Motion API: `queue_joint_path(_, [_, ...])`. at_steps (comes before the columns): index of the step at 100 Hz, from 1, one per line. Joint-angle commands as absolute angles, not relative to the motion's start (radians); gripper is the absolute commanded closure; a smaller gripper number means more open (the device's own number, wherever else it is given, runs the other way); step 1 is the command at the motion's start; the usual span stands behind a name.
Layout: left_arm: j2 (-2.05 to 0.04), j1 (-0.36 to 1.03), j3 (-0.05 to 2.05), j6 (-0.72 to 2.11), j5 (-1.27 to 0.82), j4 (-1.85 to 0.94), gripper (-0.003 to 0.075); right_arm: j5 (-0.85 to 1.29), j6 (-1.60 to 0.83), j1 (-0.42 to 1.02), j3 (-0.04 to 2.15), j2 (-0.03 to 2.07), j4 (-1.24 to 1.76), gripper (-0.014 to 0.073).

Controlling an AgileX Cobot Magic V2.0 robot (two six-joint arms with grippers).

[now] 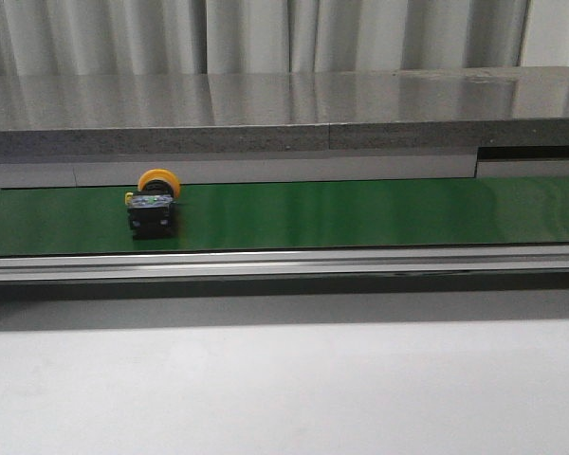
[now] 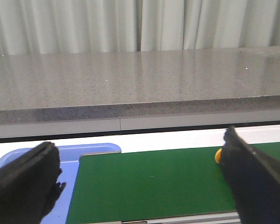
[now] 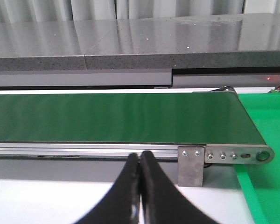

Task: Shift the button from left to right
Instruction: 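Release the button and withdraw the left gripper while the belt carries it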

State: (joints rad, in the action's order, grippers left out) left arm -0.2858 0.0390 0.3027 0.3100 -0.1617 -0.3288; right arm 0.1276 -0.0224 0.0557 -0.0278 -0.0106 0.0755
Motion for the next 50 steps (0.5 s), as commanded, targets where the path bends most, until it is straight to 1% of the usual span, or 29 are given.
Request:
queue_joint_path(1, [-0.293, 0.046, 0.330, 0.309, -0.090, -0.342, 0.0052, 0.041, -0.022, 0.058, -0.011, -0.030, 0.068, 0.0662])
queue_joint_path(5, [-0.293, 0.046, 0.330, 0.309, -0.090, -0.342, 0.0062, 0.041, -0.022, 0.058, -0.011, -0.030, 0.068, 0.0662])
queue_joint_path(12, [-0.293, 0.046, 0.330, 0.309, -0.090, -0.342, 0.0125, 0.041, -0.022, 0.058, -0.011, -0.030, 0.068, 0.0662])
queue_joint_path(14, [-0.293, 0.046, 0.330, 0.309, -0.090, -0.342, 0.0162, 0.041, -0.022, 0.058, -0.011, -0.030, 0.068, 0.0662])
queue_joint_path(17, [-0.293, 0.046, 0.330, 0.309, -0.090, -0.342, 0.0195, 0.041, -0.022, 0.058, -0.011, -0.030, 0.068, 0.0662])
queue_joint_path(23, [-0.293, 0.046, 0.330, 0.309, -0.090, -0.342, 0.0323, 0.041, -0.022, 0.058, -0.011, -0.030, 0.068, 0.0662])
queue_joint_path(31, [-0.293, 0.046, 0.330, 0.309, -0.090, -0.342, 0.0455, 0.041, -0.022, 0.058, -0.011, -0.030, 0.068, 0.0662])
queue_joint_path(40, [-0.293, 0.046, 0.330, 0.309, -0.090, -0.342, 0.0627, 0.041, -0.022, 0.058, -0.011, -0.030, 0.068, 0.0662])
queue_joint_path(48, [-0.293, 0.046, 0.330, 0.309, -0.090, -0.340, 0.0744, 0.041, -0.022, 0.058, -0.011, -0.030, 0.068, 0.0662])
queue_joint_path(50, [-0.293, 0.046, 0.330, 0.309, -0.090, -0.340, 0.0739, 0.041, -0.022, 0.058, -0.011, -0.030, 0.068, 0.0662])
